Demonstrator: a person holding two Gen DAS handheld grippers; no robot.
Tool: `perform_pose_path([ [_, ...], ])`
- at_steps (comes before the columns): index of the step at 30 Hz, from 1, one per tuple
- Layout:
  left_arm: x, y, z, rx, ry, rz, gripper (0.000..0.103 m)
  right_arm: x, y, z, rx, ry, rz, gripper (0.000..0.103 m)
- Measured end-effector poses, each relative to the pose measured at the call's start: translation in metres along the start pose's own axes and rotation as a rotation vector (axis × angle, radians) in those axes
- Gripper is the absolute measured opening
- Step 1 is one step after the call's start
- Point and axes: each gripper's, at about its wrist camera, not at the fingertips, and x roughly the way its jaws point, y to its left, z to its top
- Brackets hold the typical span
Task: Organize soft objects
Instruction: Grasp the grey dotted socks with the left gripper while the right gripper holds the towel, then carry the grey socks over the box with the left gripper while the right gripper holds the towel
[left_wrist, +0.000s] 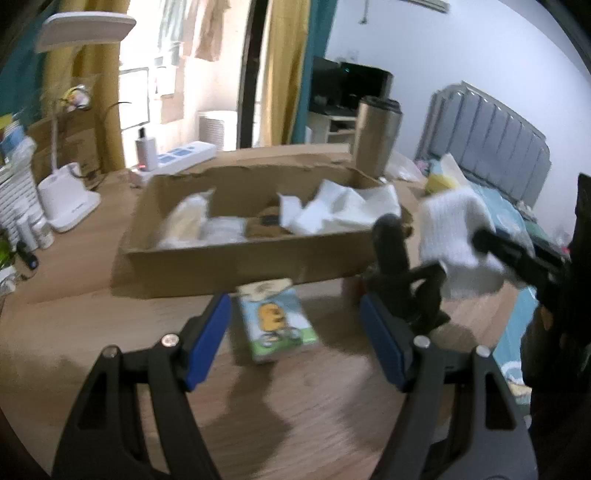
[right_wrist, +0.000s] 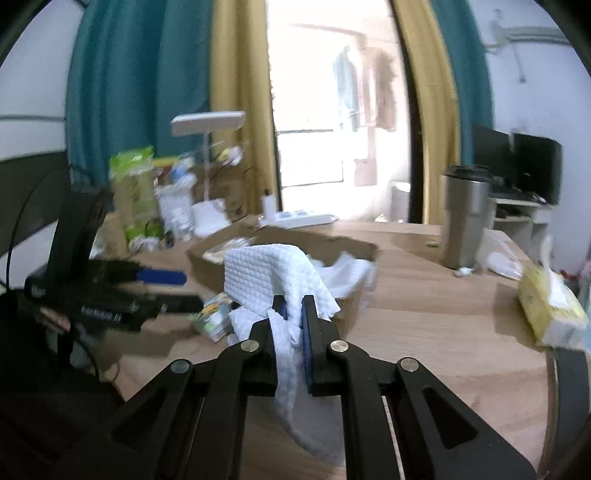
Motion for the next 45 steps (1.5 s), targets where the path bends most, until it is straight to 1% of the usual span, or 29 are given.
perform_pose_path([
  [1, 0.002, -0.004, 0.001, 0.009, 0.004, -0.006, 0.074, -0.002, -0.007, -0.001, 0.025, -0.008, 0.004, 0.009],
  [3, 0.005, -0.017, 0.002, 0.043, 0.011, -0.021, 0.074, -0.006, -0.019, -0.005, 0.064, -0.020, -0.016, 0.009],
  [7, 0.013, -0.045, 0.006, 0.130, 0.023, -0.058, 0.074, -0.009, -0.033, -0.016, 0.092, -0.015, -0.048, 0.009],
  [9, 0.019, -0.060, 0.005, 0.183, 0.049, -0.073, 0.074, -0.009, -0.037, -0.020, 0.095, -0.010, -0.063, 0.009],
  [12, 0.024, -0.075, 0.002, 0.228, 0.077, -0.092, 0.074, -0.009, -0.044, -0.027, 0.108, -0.001, -0.071, 0.009],
  [13, 0.026, -0.077, 0.001, 0.233, 0.087, -0.097, 0.074, -0.008, -0.045, -0.029, 0.110, 0.002, -0.072, 0.009],
  [17, 0.040, -0.078, -0.010, 0.211, 0.182, -0.104, 0.074, -0.008, -0.046, -0.035, 0.112, 0.004, -0.054, 0.009],
  [21, 0.050, -0.080, -0.016, 0.207, 0.245, -0.091, 0.074, -0.009, -0.041, -0.038, 0.102, -0.001, -0.041, 0.009],
  [24, 0.052, -0.083, -0.017, 0.214, 0.251, -0.089, 0.075, -0.009, -0.041, -0.038, 0.104, -0.002, -0.040, 0.009],
  [27, 0.059, -0.082, -0.018, 0.199, 0.267, -0.104, 0.081, -0.008, -0.040, -0.039, 0.111, -0.001, -0.042, 0.009],
  [29, 0.061, -0.087, -0.019, 0.219, 0.269, -0.102, 0.087, -0.008, -0.040, -0.039, 0.111, -0.002, -0.040, 0.009],
  [32, 0.067, -0.100, -0.023, 0.270, 0.260, -0.076, 0.086, -0.008, -0.040, -0.039, 0.114, -0.006, -0.034, 0.009],
  [34, 0.068, -0.100, -0.022, 0.259, 0.259, -0.083, 0.086, -0.008, -0.039, -0.039, 0.114, -0.008, -0.031, 0.009],
  [36, 0.067, -0.100, -0.022, 0.258, 0.258, -0.085, 0.083, -0.007, -0.038, -0.038, 0.111, -0.009, -0.029, 0.010],
  [39, 0.066, -0.102, -0.022, 0.267, 0.251, -0.079, 0.073, -0.008, -0.039, -0.036, 0.109, -0.011, -0.031, 0.010],
  [41, 0.063, -0.100, -0.025, 0.269, 0.244, -0.079, 0.056, -0.008, -0.039, -0.034, 0.108, -0.014, -0.032, 0.010],
  [45, 0.058, -0.092, -0.022, 0.261, 0.232, -0.080, 0.052, -0.009, -0.037, -0.030, 0.100, -0.019, -0.035, 0.010],
])
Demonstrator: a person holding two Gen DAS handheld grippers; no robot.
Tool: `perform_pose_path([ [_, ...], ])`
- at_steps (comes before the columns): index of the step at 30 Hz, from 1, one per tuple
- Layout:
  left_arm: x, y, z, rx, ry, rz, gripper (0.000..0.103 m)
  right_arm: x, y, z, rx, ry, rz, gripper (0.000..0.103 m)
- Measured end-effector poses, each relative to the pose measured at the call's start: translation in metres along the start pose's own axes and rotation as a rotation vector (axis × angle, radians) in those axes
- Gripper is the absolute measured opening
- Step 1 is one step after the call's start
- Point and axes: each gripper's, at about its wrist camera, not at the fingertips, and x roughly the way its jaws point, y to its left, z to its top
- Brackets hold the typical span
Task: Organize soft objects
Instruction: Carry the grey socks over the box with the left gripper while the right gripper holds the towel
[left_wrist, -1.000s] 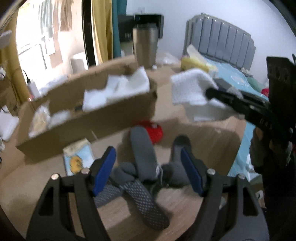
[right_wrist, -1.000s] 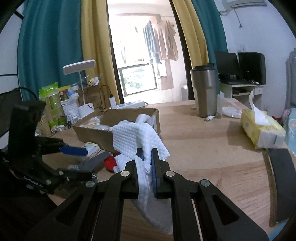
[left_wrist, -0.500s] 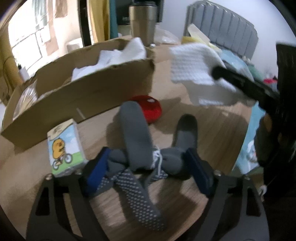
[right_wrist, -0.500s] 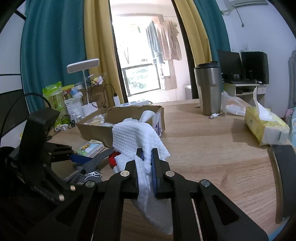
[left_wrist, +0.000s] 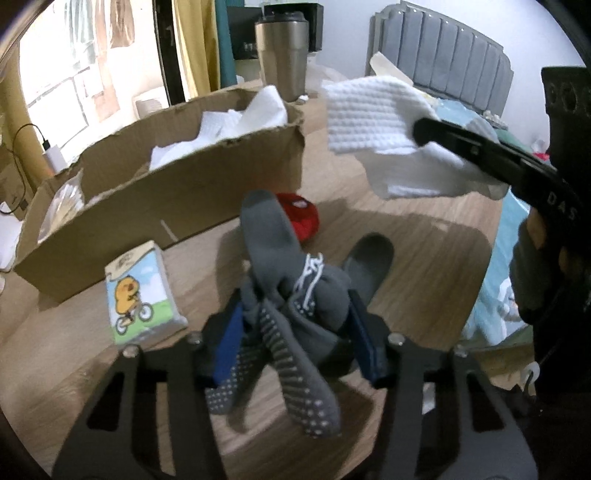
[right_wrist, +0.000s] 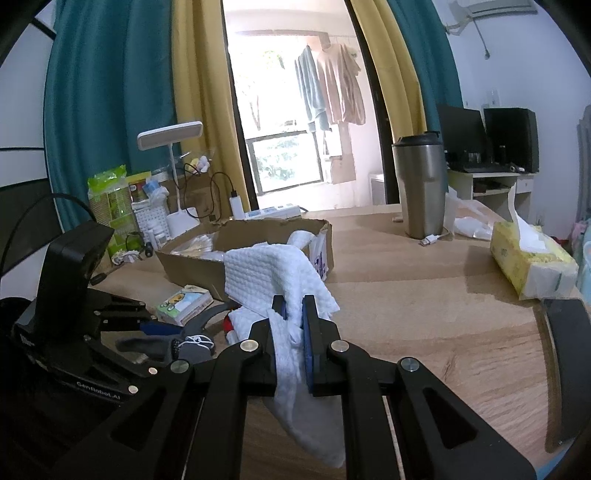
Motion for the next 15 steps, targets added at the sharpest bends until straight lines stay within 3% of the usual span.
perform_pose_path([
  [15, -0.055, 0.032, -0.002, -0.078, -0.159, -0.012, 0.049, 0.000, 0.022, 0.023, -0.063, -0.024, 0.007, 0.010],
])
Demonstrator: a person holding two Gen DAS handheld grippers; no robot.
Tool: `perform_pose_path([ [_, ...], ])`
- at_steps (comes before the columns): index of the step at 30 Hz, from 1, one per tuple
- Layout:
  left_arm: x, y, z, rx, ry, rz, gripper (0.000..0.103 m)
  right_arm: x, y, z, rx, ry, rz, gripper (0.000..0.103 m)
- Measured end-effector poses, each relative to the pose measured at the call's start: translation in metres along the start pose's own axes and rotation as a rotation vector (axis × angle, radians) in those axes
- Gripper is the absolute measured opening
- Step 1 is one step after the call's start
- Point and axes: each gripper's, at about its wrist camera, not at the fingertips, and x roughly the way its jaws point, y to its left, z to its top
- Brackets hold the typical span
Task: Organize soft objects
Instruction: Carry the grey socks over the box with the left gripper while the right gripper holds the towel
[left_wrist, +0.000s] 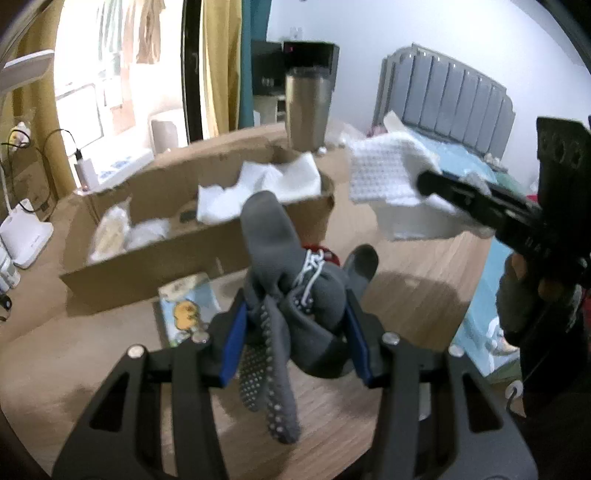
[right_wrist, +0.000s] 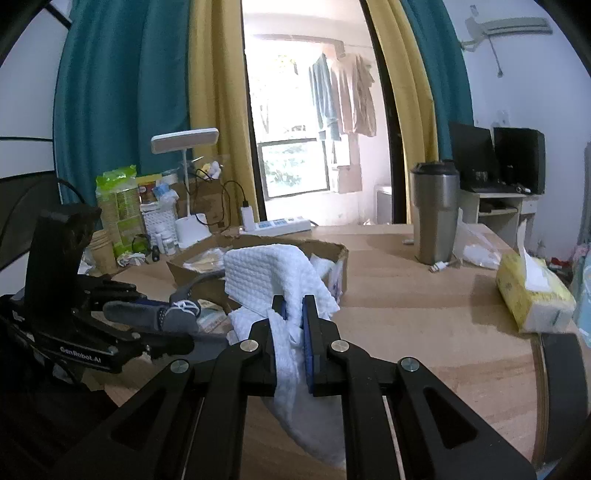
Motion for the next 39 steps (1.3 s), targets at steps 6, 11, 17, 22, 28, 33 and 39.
perform_pose_path([
  [6, -0.021, 0.012, 0.005, -0.004, -0.078, 0.028, 0.050, 0.009, 0.008, 0.008, -0.013, -0.005, 0.020, 0.010],
  [11, -0.029, 0.035, 0.010, -0.087, -0.131, 0.085, 0.050, 0.015, 0.014, 0.017, -0.030, -0.013, 0.035, 0.010],
  [17, -0.034, 0.056, 0.016, -0.120, -0.183, 0.104, 0.051, 0.021, 0.018, 0.028, -0.048, -0.034, 0.042, 0.010],
  [22, -0.031, 0.069, 0.026, -0.129, -0.218, 0.115, 0.052, 0.025, 0.019, 0.036, -0.052, -0.054, 0.052, 0.010],
  [28, -0.024, 0.080, 0.038, -0.131, -0.234, 0.148, 0.052, 0.040, 0.016, 0.047, -0.057, -0.062, 0.062, 0.010],
  [33, -0.013, 0.089, 0.045, -0.145, -0.236, 0.142, 0.052, 0.056, 0.014, 0.056, -0.055, -0.059, 0.057, 0.010],
  [39, 0.003, 0.098, 0.053, -0.157, -0.228, 0.142, 0.052, 0.083, 0.007, 0.062, -0.022, -0.034, 0.045, 0.010],
])
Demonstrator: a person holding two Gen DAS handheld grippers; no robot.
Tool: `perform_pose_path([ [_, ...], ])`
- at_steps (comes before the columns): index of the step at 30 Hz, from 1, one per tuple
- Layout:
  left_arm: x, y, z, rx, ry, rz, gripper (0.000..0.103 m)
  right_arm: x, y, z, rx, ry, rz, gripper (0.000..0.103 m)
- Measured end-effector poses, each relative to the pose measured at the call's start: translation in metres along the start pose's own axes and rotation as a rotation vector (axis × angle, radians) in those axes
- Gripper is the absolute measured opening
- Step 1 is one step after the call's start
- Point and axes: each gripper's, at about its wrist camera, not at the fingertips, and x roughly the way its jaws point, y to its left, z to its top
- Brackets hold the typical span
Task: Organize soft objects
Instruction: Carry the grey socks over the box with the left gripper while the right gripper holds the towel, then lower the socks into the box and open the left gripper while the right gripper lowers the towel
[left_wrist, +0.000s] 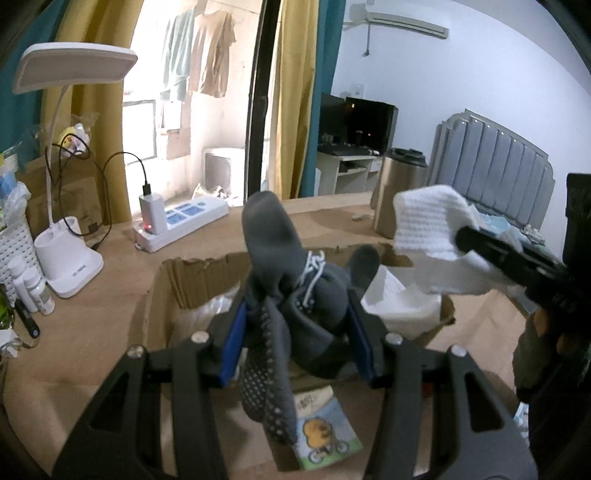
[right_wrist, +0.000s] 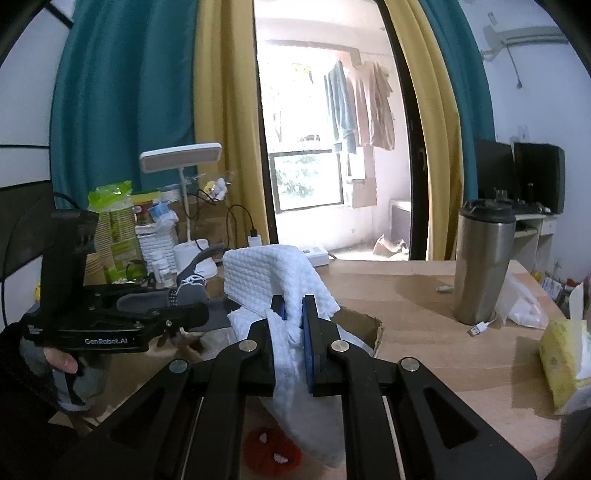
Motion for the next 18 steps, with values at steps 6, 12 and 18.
perform_pose_path([
  [6, 0.020, 0.008, 0.004, -0.035, 0.012, 0.018, 0.052, 0.026, -0.007, 0.000, 0.034, 0.043, -0.006, 0.010],
  [12, 0.040, 0.010, 0.003, -0.058, 0.043, 0.008, 0.052, 0.049, -0.012, -0.006, 0.056, 0.100, -0.024, 0.010],
  [18, 0.060, 0.011, 0.001, -0.053, 0.084, 0.006, 0.052, 0.062, -0.019, -0.011, 0.079, 0.145, -0.034, 0.010],
])
